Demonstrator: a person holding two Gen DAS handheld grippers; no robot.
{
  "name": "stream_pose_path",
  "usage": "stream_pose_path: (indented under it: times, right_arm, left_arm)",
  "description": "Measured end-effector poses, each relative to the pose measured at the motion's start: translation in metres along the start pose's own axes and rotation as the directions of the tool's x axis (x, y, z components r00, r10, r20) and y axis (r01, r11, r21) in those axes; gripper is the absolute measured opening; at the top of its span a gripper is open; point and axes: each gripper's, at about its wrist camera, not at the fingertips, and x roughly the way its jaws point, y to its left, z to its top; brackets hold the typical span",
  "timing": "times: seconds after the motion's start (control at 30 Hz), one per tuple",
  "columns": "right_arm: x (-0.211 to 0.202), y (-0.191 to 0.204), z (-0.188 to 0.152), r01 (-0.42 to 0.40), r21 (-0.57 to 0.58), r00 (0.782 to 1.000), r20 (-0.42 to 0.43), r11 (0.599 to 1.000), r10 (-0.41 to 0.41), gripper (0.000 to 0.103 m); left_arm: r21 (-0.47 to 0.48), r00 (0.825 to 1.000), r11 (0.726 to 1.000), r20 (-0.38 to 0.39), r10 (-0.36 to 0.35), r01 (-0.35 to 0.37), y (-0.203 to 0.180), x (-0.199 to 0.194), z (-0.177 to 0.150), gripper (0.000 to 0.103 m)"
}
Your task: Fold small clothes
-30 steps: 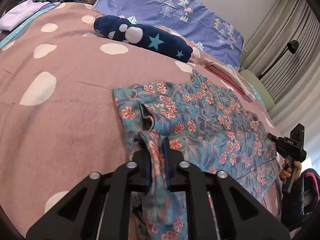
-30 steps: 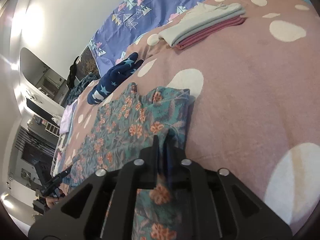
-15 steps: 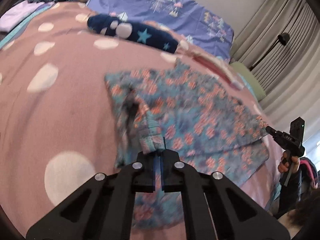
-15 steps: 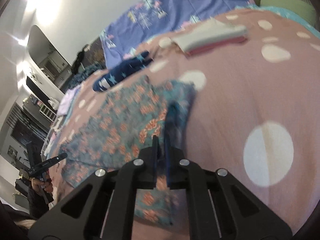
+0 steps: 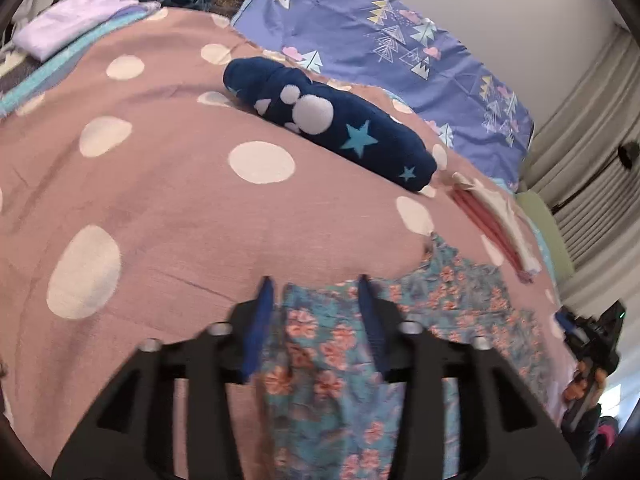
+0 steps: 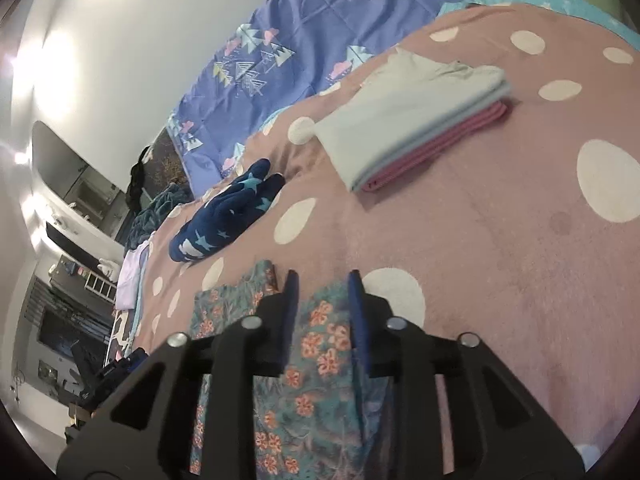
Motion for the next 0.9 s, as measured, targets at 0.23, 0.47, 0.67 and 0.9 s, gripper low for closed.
stream_pose_path:
  times: [0.23, 0.47, 0.67, 0.9]
  right_arm:
    - [0.02, 0.005, -0.002, 0.008, -0.113, 0.996, -0.088, 0.994, -0.018, 0.038]
    - [0.054, 0.018, -0.007, 0.032, -0.201, 0.984, -0.167, 0.979, -0.067, 0.041]
    - [0.057, 0.018, -0.006, 0.036, -0.208, 0.984, -0.164, 0.977, -0.071, 0.029]
    - [0.062, 0.009, -0.008, 0.043, -0.178, 0.979, -0.189, 0.983, -0.077, 0.029]
  left_arm:
    - [0.051, 0.993, 0.999, -0.111, 0.025, -0.019, 0.011, 0.028, 0.002, 0.055]
    - [0.069, 0.992, 0.997, -0.125, -0.018, 0.027, 0.003, 0.044, 0.008, 0.034]
    - [0.075, 0.995, 0.997, -0.101, -0.024, 0.032, 0.0, 0.032, 0.011, 0.025]
    - [0.061, 0.992, 0.996, -0.117, -0.054, 0.061, 0.002, 0.023, 0.007, 0.05]
